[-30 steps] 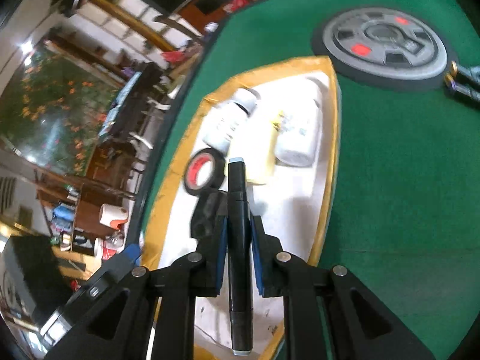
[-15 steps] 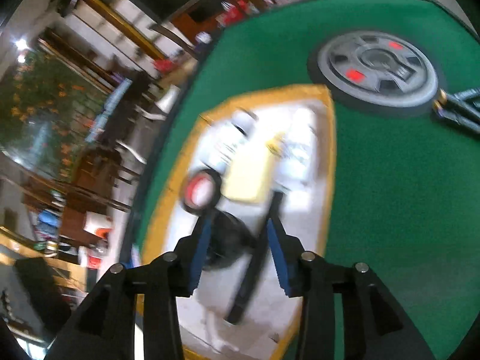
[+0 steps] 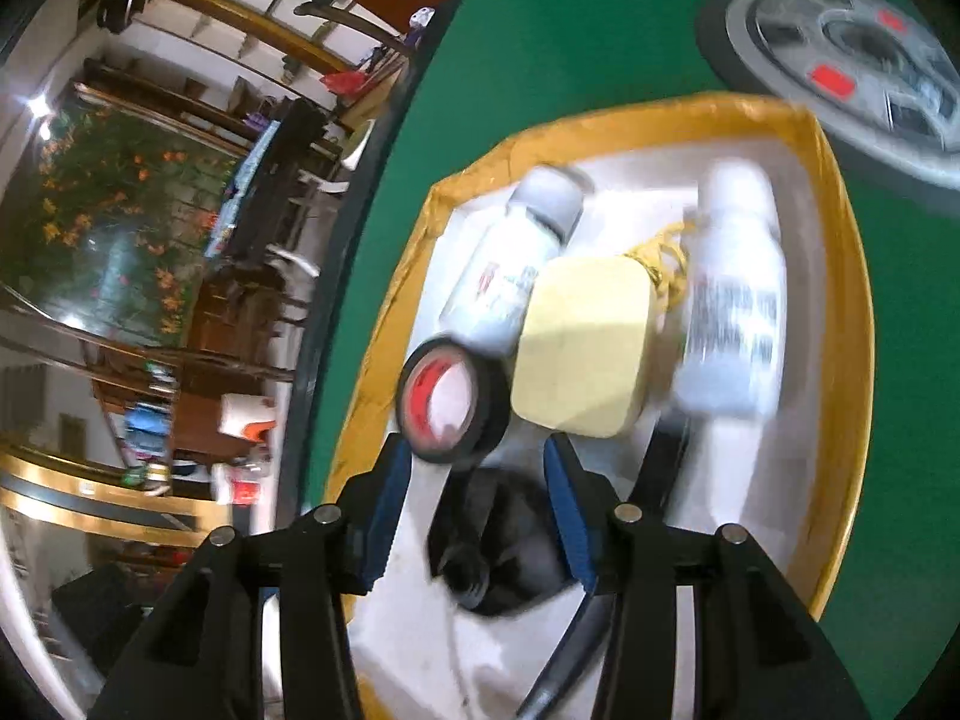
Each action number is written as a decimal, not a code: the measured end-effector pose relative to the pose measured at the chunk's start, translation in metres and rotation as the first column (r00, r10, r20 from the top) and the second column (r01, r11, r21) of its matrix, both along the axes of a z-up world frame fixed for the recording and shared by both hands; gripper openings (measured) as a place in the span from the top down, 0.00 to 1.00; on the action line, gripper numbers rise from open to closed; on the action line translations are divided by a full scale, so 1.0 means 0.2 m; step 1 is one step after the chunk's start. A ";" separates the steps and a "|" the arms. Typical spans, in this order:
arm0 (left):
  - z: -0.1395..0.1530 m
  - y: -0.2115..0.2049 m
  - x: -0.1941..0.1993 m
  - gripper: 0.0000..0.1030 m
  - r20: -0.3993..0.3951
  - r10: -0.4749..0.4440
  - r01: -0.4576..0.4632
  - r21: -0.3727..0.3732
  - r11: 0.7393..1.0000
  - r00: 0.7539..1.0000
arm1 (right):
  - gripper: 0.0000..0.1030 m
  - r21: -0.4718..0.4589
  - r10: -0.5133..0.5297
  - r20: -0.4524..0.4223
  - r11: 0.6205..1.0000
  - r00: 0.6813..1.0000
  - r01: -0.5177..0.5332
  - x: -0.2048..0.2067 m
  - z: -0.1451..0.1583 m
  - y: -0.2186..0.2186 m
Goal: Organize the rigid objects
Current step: 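Lower the black marker into the tray and open the right tool, then reach the left tool toward the white plug adapter while the right tool moves toward the white bottles, then grasp the white plug adapter with the left tool while the right tool grasps a small white bottle, then lower the plug adapter into the tray with the left tool while the right tool sets the bottle in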
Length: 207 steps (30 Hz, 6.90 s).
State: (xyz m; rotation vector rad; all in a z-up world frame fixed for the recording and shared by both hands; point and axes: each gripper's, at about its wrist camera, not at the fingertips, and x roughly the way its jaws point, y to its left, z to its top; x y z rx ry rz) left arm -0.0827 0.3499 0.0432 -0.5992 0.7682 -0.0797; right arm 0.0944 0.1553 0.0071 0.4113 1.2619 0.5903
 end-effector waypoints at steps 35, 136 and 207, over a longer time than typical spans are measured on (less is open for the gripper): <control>-0.06 -0.02 0.00 0.20 -0.040 -0.039 0.039 -0.021 0.999 0.998 | 0.87 -0.406 0.130 0.192 0.913 0.973 -0.042 -0.04 0.08 0.05; -0.16 -1.86 0.63 0.56 -0.220 -0.464 0.511 0.458 0.727 0.858 | 0.16 0.140 -0.683 0.404 0.703 0.608 0.697 -0.44 0.13 -2.23; 0.00 -0.18 0.12 0.26 -0.082 -0.074 0.089 0.193 0.977 0.994 | 0.68 -0.134 0.058 0.352 0.991 0.934 -0.011 -0.60 0.40 -0.79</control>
